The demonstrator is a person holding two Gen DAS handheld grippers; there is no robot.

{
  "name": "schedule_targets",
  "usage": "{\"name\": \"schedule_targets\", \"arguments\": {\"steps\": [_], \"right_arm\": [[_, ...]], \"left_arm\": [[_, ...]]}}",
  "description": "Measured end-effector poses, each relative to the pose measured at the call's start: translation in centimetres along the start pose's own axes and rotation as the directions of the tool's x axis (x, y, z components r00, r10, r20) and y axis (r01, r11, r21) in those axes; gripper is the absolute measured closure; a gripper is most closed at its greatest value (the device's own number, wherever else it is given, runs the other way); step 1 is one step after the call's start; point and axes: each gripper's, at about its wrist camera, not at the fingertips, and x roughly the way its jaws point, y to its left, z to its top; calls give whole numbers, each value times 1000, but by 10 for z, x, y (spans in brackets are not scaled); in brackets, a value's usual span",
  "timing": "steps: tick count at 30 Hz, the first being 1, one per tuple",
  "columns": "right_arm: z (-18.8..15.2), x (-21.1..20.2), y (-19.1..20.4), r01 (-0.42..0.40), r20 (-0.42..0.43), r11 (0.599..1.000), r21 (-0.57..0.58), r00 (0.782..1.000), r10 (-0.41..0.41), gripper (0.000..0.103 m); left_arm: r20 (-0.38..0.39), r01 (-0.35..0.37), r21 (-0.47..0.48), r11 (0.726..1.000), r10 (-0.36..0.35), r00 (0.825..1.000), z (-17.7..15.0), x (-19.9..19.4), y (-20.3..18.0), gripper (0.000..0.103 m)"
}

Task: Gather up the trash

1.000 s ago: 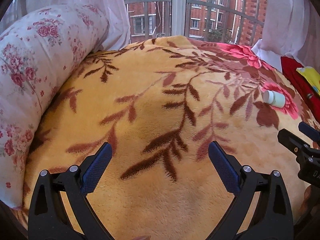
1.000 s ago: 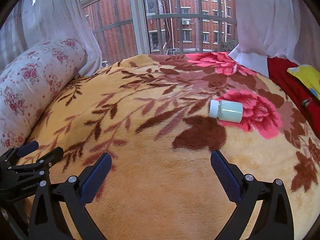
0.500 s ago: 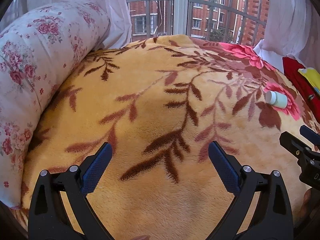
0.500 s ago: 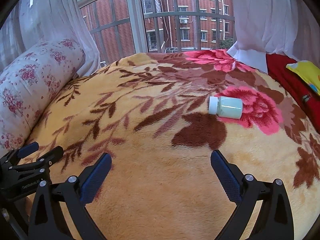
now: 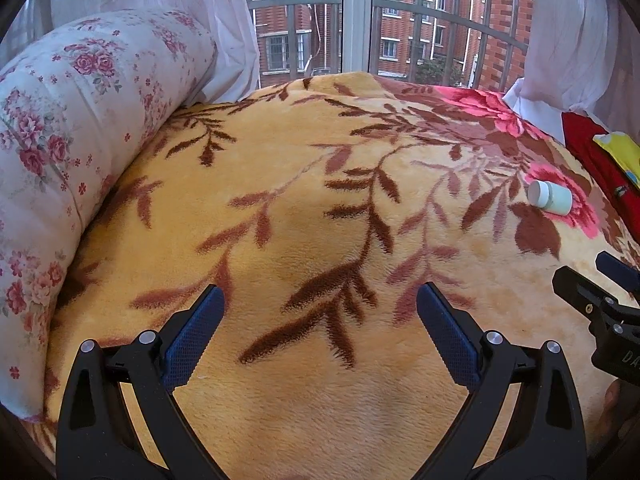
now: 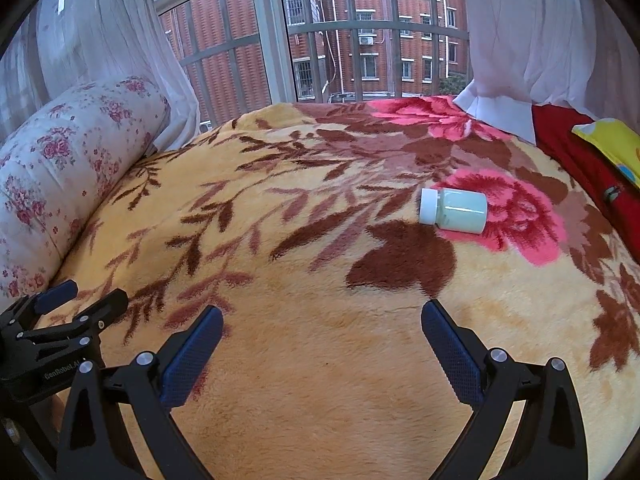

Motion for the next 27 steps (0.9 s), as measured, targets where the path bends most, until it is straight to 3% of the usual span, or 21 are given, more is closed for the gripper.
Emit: {"name": "schedule_targets", "arguments": {"steps": [12, 23, 27], "right_arm": [[-4, 2, -1, -3, -8, 1000, 18, 1000, 3, 5], [-7, 4, 0, -5, -20, 1000, 23, 1000, 5, 5], [-7, 3, 1, 2, -18, 1000, 21, 1000, -2, 5]], "left_arm": [[19, 1, -58, 998, 0, 1000, -1, -3, 7, 9], [18, 23, -28, 999, -23, 1000, -3, -2, 4, 9], [-23, 43, -50, 998, -44, 999, -3, 2, 7, 8]]}}
